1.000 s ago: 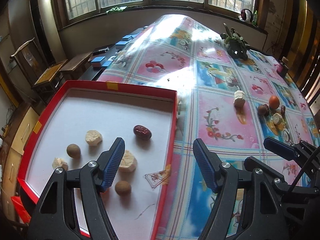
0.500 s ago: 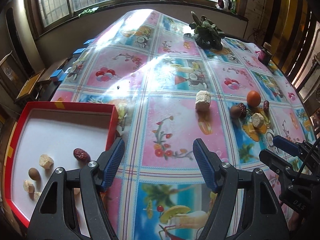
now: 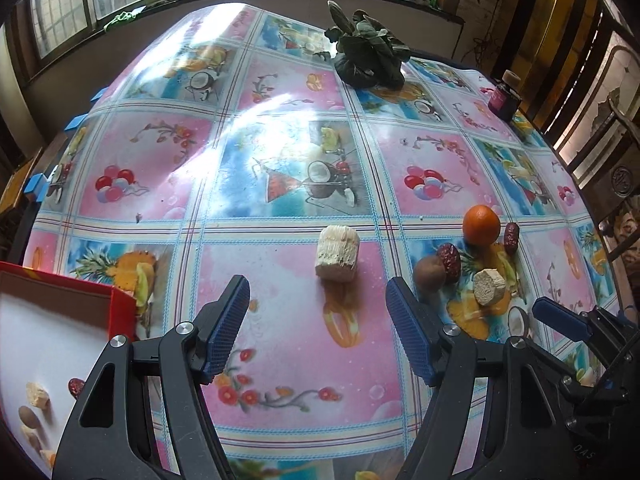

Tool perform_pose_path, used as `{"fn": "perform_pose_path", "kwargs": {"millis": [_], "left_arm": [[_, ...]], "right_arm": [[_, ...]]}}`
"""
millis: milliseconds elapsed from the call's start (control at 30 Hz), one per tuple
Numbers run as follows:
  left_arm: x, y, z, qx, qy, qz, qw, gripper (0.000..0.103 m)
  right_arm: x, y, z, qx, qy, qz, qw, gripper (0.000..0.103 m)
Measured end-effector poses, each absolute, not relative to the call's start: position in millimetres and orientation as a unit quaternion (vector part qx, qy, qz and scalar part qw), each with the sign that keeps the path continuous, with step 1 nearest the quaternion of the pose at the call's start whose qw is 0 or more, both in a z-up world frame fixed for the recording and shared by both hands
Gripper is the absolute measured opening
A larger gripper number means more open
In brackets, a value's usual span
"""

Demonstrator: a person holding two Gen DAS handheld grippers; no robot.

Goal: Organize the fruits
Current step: 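Move both tools back over the table toward the remaining items, then grasp a tall white cake with the left tool while the right tool grasps a longan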

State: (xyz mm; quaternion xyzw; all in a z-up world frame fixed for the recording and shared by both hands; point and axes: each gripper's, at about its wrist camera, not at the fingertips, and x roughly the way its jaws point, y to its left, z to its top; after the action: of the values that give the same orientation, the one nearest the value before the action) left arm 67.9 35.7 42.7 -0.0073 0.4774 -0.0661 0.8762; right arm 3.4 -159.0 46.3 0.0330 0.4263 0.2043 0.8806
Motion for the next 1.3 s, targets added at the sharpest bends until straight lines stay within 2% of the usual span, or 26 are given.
{"fn": "perform_pose_path", "kwargs": {"millis": [567,733,900,1067,1167,1200,1233,1300], "left_arm": [[105.4,36.5,16.4,0.013,0.502,-0.032,0.864,0.071],[106.9,46.0,18.2,0.004,0.504,-0.021,0.863,0.061],[105.7,50.2,17.7,0.007,0.505,-0.018,0.863,0.061],[105.4,48.6,17.6,0.015,0.501,-0.018,0.865,0.062],[105.5,47.4,17.3,0.016,0.498,-0.017,0.867,0.062],[105.3,46.4,17.2,0.020,0.497,-0.016,0.868,0.062],[104.5,45.7,17.4,0.022,0.495,-0.017,0.868,0.060],[102.5,44.2,18.6,0.017,0.496,-0.030,0.868,0.043]], "right_arm": [[16.7,-140.7,55.5,0.009,0.411,0.246,0.878,0.049],[28.3,-115.9,60.5,-0.038,0.401,0.279,0.872,0.049],[48.2,-91.2,52.9,-0.088,0.407,0.295,0.860,0.047],[62.5,-84.4,39.2,-0.106,0.412,0.295,0.855,0.042],[63.9,-81.2,36.6,-0.120,0.419,0.295,0.850,0.032],[62.9,-79.2,33.3,-0.128,0.425,0.292,0.847,0.025],[61.3,-78.4,30.1,-0.134,0.430,0.289,0.845,0.025],[56.8,-80.2,29.7,-0.129,0.425,0.285,0.849,0.025]]}}
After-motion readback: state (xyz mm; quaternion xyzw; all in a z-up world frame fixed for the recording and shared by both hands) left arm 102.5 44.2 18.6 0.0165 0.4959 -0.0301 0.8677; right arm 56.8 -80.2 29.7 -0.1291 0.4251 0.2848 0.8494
